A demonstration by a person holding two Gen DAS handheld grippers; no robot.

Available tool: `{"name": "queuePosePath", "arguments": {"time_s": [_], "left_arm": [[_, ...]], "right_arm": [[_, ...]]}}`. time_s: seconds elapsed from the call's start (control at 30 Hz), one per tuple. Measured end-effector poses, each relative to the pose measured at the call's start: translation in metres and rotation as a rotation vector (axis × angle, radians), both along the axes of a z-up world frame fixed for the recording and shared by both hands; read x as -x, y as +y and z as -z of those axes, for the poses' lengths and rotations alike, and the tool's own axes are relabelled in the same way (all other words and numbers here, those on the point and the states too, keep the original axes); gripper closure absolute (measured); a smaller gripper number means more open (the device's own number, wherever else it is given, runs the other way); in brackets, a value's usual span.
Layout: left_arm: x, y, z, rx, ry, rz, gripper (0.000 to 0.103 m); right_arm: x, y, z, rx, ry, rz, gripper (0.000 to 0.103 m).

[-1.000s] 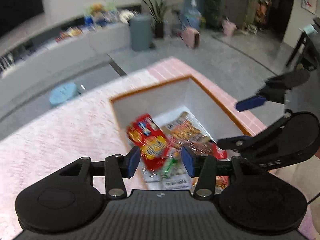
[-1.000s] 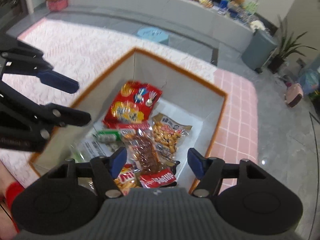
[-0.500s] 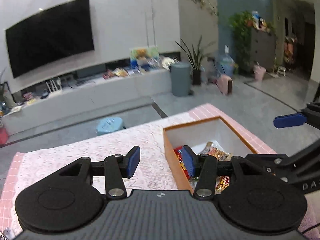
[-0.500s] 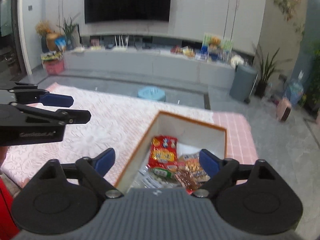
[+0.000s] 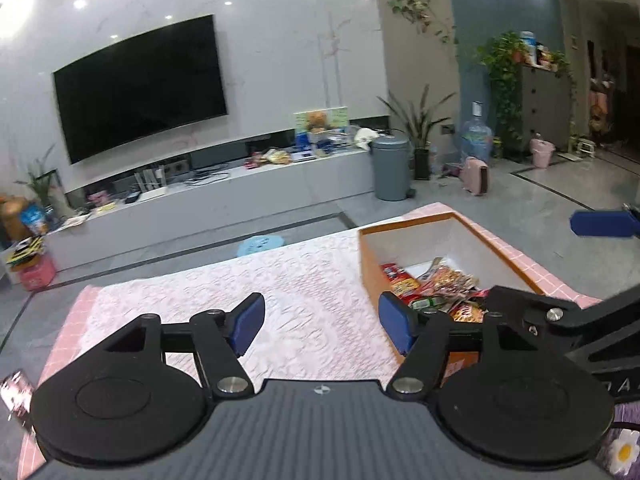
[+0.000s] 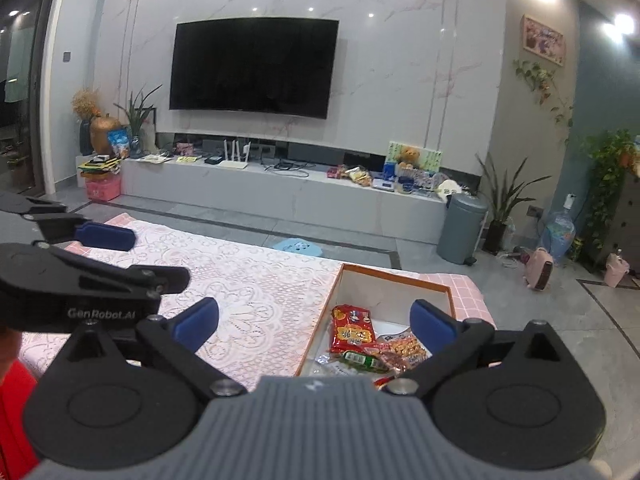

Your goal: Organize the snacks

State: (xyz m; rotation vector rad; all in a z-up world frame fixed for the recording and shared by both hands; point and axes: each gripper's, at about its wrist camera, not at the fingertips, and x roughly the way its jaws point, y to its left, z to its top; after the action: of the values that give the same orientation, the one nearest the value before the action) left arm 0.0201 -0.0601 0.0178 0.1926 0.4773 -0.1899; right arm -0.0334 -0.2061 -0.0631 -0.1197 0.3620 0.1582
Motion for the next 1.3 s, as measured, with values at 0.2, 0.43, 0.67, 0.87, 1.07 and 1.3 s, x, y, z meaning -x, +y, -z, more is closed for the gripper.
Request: {"name": "queuePosePath", "arguments": {"time_s": [0.2, 0.43, 0.67, 0.87, 1.07, 1.3], "left_arm": [[0.029, 0.011, 0.021, 0.017, -0.026, -0.039, 0.021], [0.045, 0.012, 0.048, 0.015, 0.009, -0.047, 0.020], [0.043, 0.008, 0.073, 0.000, 0.095, -0.059, 0.020], [0.053, 0.008, 0.077, 0.000, 0.102, -0.074, 0.020], [0.056, 0.008, 0.075, 0.010, 0.108, -0.084, 0.019], [0.056, 0.007, 0.073, 0.007, 0.109, -0.079, 0.019]], "right_arm": [[0.028, 0.011, 0.016, 0.010, -0.014, 0.051, 0.003], [0.044, 0.007, 0.032, -0.022, -0.001, 0.125, 0.003], [0.045, 0.005, 0.054, -0.048, 0.104, 0.159, 0.003], [0.048, 0.000, 0.060, -0.061, 0.127, 0.168, 0.003], [0.049, 0.001, 0.061, -0.062, 0.129, 0.164, 0.003], [0.049, 0.003, 0.060, -0.064, 0.123, 0.161, 0.003]]}}
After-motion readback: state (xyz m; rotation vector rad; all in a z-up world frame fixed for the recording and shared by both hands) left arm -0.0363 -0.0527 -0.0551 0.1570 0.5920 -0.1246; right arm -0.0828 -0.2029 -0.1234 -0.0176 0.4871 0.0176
